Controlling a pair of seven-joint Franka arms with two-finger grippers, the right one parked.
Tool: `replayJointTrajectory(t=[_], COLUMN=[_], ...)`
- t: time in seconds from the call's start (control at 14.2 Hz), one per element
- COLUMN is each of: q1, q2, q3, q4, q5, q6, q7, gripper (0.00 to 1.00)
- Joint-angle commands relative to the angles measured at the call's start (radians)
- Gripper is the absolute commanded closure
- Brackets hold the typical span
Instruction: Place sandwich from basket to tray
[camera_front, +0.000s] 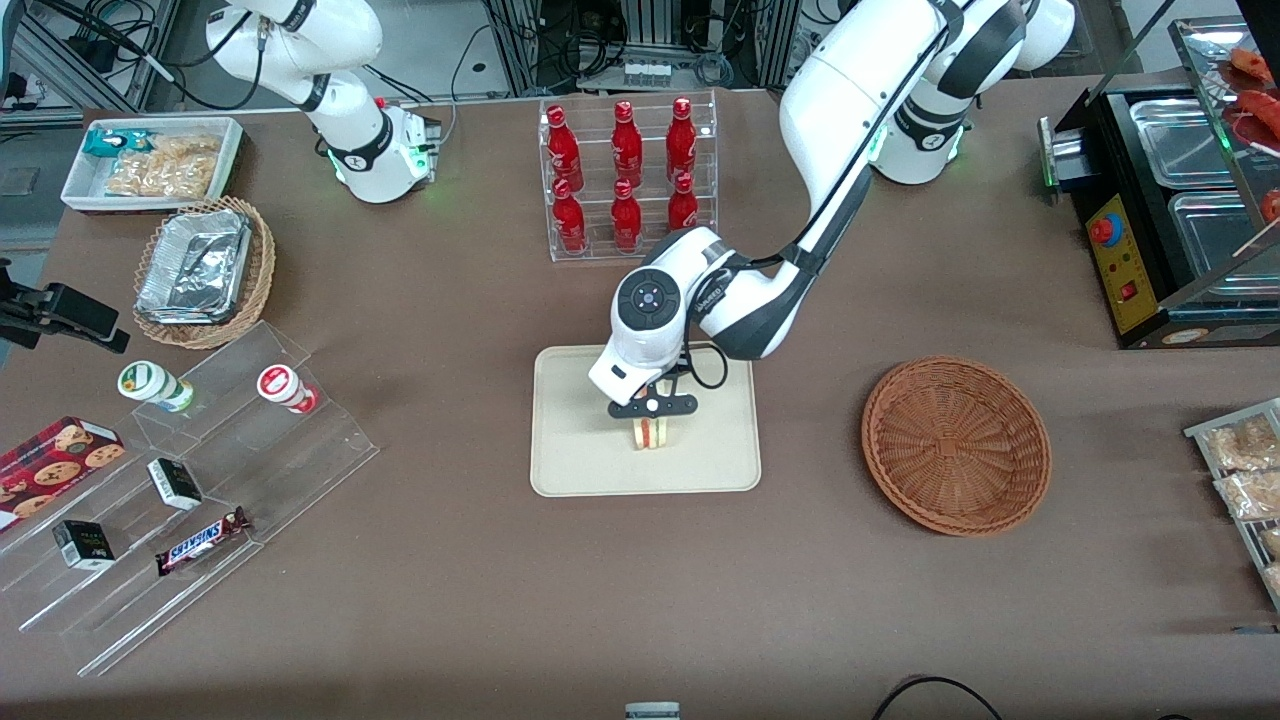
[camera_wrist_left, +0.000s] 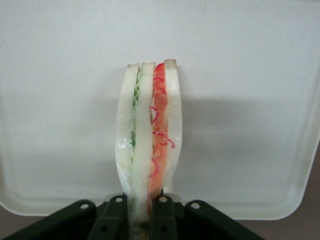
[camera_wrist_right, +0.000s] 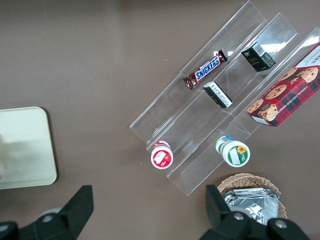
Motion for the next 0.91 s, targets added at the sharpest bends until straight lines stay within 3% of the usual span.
replayJointTrajectory(t=[0.0, 0.28, 0.35, 0.42, 0.49, 0.84], q1=[-0.009, -0.001, 0.000, 0.000, 0.000, 0.002], q2=[0.016, 0.022, 0.024, 0.030, 0.028, -0.074], q3=[0.005, 0.005, 0.005, 0.005, 0.007, 0.015], q4=[0.007, -0.002, -0.002, 0.000, 0.000, 0.001], q5=[-0.019, -0.015, -0.013, -0.011, -0.014, -0.004], q6=[0.059, 0.084, 0.086, 0.086, 0.086, 0.008], q7=[-0.001, 0.020, 0.022, 0.023, 0.020, 0.019], gripper=[0.93, 0.81, 0.68, 0.29, 0.00, 0.00])
